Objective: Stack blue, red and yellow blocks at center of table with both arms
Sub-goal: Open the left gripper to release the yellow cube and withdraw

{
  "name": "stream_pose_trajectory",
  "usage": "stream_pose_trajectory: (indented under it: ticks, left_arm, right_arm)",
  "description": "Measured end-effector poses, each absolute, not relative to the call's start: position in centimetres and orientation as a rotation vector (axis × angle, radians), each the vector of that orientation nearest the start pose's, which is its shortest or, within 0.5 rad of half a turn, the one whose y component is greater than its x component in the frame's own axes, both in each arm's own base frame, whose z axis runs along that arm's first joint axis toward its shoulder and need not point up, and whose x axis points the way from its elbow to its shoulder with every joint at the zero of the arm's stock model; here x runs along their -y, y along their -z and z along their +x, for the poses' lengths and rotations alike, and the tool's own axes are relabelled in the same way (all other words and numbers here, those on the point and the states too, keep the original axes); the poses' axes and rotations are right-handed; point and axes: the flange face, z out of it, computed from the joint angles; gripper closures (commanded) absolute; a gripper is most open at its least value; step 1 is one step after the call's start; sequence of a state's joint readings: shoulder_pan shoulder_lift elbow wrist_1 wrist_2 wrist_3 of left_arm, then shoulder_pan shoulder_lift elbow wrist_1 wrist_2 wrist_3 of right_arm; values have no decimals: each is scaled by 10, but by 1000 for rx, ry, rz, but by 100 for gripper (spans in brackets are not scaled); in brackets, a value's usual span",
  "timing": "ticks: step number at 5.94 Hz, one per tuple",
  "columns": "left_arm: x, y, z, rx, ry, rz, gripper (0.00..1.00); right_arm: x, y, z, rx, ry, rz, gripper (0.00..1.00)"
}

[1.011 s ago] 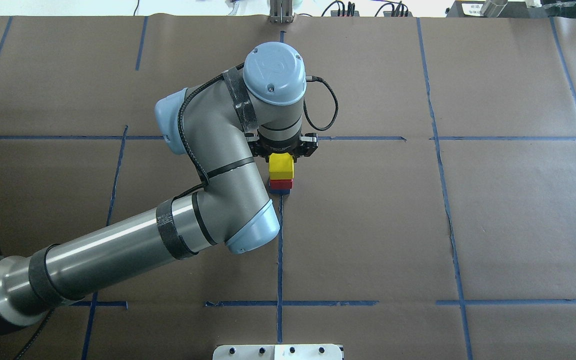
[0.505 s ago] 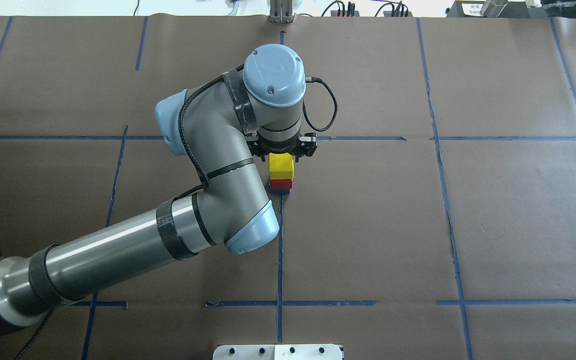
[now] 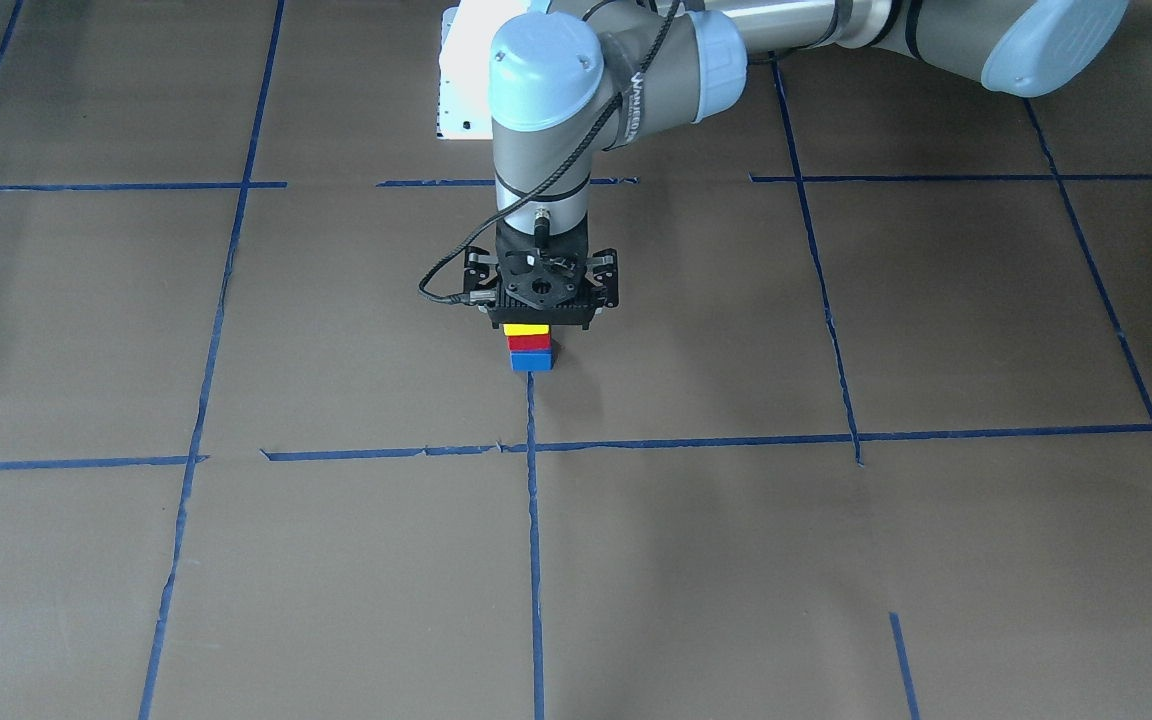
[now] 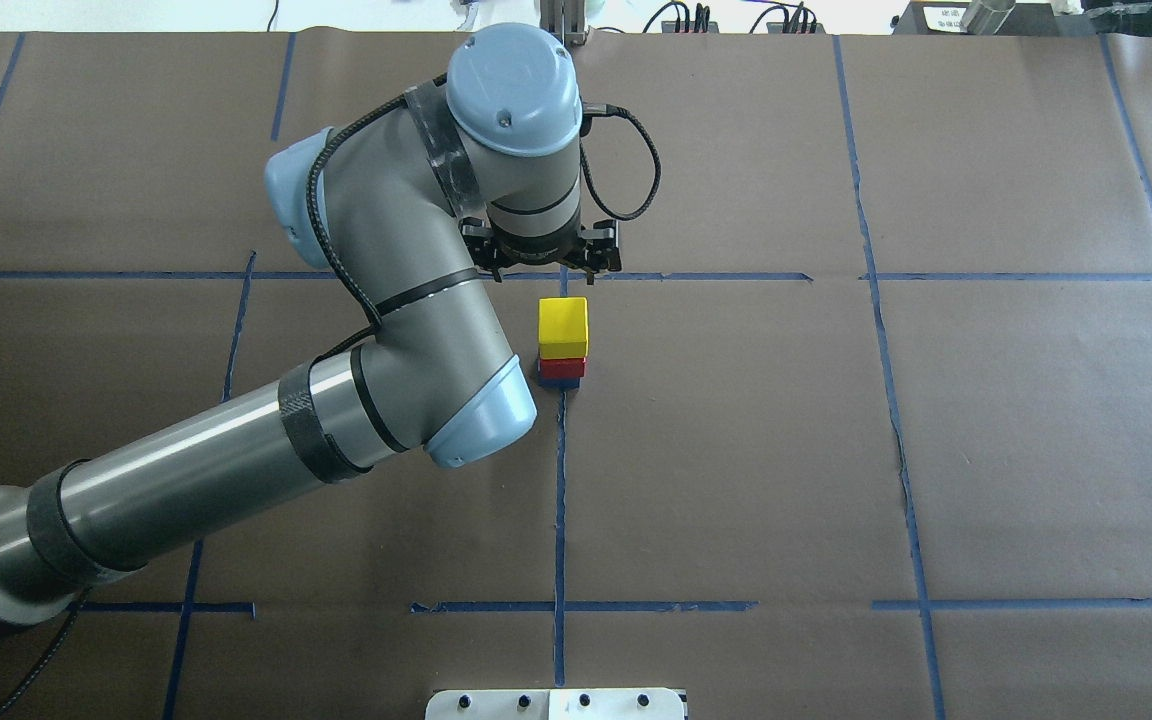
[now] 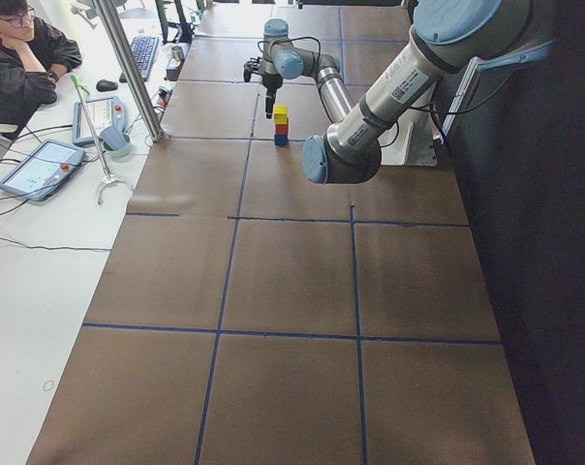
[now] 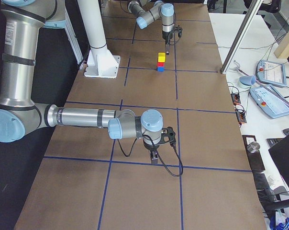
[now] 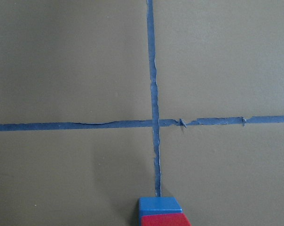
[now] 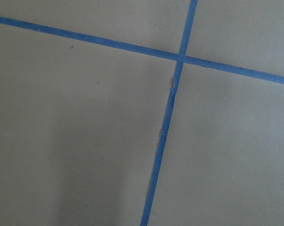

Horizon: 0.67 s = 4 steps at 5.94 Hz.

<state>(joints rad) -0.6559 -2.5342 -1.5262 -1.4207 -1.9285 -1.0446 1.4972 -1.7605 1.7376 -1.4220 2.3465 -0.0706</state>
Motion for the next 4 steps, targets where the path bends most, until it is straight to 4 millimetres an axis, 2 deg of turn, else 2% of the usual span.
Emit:
stream_pose_trajectory:
  ticks: [1,2,3,4]
  left_arm:
    - [527,-111,471,-799,-75,161,0]
    - [539,-150,411,-784,-148,190,0]
    - [559,-201,335,-805,-191,165,0]
    - [569,-264,260,-833,-186,114,0]
  right_arm:
    - [423,-647,33,776,186,118,0]
    - [423,-647,33,776,186,119,1]
    - [424,-646,32,775,185,118,3]
    - [426,-644,32,778,166,112,0]
